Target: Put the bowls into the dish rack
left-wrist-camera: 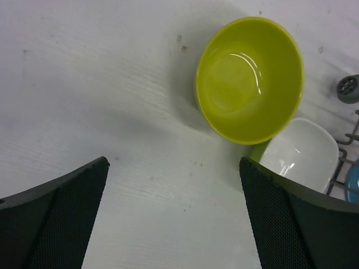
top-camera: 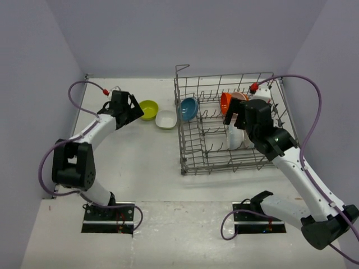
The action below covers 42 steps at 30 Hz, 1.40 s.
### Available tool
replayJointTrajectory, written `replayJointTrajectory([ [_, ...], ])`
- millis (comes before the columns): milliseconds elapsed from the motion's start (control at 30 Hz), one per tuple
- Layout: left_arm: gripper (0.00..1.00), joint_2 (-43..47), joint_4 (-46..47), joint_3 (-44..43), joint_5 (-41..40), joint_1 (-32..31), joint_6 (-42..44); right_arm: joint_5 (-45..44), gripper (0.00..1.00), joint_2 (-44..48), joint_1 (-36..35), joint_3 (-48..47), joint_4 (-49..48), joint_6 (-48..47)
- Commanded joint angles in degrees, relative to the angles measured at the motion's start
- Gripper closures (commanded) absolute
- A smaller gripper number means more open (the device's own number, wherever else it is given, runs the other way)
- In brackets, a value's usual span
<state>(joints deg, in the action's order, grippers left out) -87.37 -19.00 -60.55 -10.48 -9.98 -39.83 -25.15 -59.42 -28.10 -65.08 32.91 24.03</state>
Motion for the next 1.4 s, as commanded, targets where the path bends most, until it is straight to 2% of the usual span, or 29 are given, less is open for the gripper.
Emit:
replayJointTrajectory([
  [0,0.0,-8.06,1.96,-7.02,3.97,0.4,1.25,0.27,0.01,2.2,0.06,1.0,-2.06,0.84],
  [133,0.01,-16.41,1.69,-11.68,3.01,0.66,0.9,0.1,0.01,3.6,0.06,1.8,-2.06,0.49],
  [233,0.16,-20.99,2.21,-13.97,4.41,0.66,0.81,0.36,0.01,4.4,0.06,2.23,-2.06,0.31],
  [300,0.42,-23.27,3.27,-15.03,5.99,0.66,0.9,0.62,0.01,4.49,0.06,2.24,-1.79,-0.12],
  [533,0.97,-26.01,3.62,-16.7,5.91,0.75,1.07,0.62,0.01,4.13,0.06,1.89,0.4,-2.14],
  [567,1.0,-25.74,3.28,-16.88,5.56,0.75,1.25,0.8,0.01,4.22,0.15,2.06,0.32,-2.32],
  [700,1.0,-22.85,1.96,-16.44,3.02,0.75,1.6,4.22,0.01,5.54,0.06,2.85,-0.56,-3.9],
  [833,1.0,-13.48,0.99,-14.25,0.46,0.66,1.78,9.49,0.01,7.73,-0.03,4.26,-4.15,-5.48],
  [967,1.0,-3.44,1.6,-11.78,1.43,-0.04,2.13,13.44,0.01,9.05,-0.03,4.7,-6.36,-6.01],
  [1033,1.0,2.63,0.81,-11.69,3.44,-2.14,2.91,15.82,0.01,9.84,0.06,4.79,-8.2,-6.71],
  [1100,1.0,8.59,1.6,-11.6,2.14,-5.47,5.2,21.52,0.01,11.07,-0.03,5.66,-11.87,-7.33],
  [1167,1.0,10.72,2.13,-13.7,2.74,-11.36,9.83,25.48,0.01,13.36,0.06,7.32,-15.57,-9.0],
  [1200,1.0,11.69,2.22,-15.45,6.05,-14.34,10.73,30.72,0.01,15.02,0.06,8.12,-19.68,-10.22],
  [1300,1.0,11.88,3.53,-16.79,10.2,-20.05,13.81,36.98,0.01,16.09,-0.03,9.8,-25.5,-9.88],
  [1367,1.0,11.7,6.78,-16.44,16.24,-21.92,15.92,40.16,0.01,15.56,0.06,9.27,-26.66,-10.23],
])
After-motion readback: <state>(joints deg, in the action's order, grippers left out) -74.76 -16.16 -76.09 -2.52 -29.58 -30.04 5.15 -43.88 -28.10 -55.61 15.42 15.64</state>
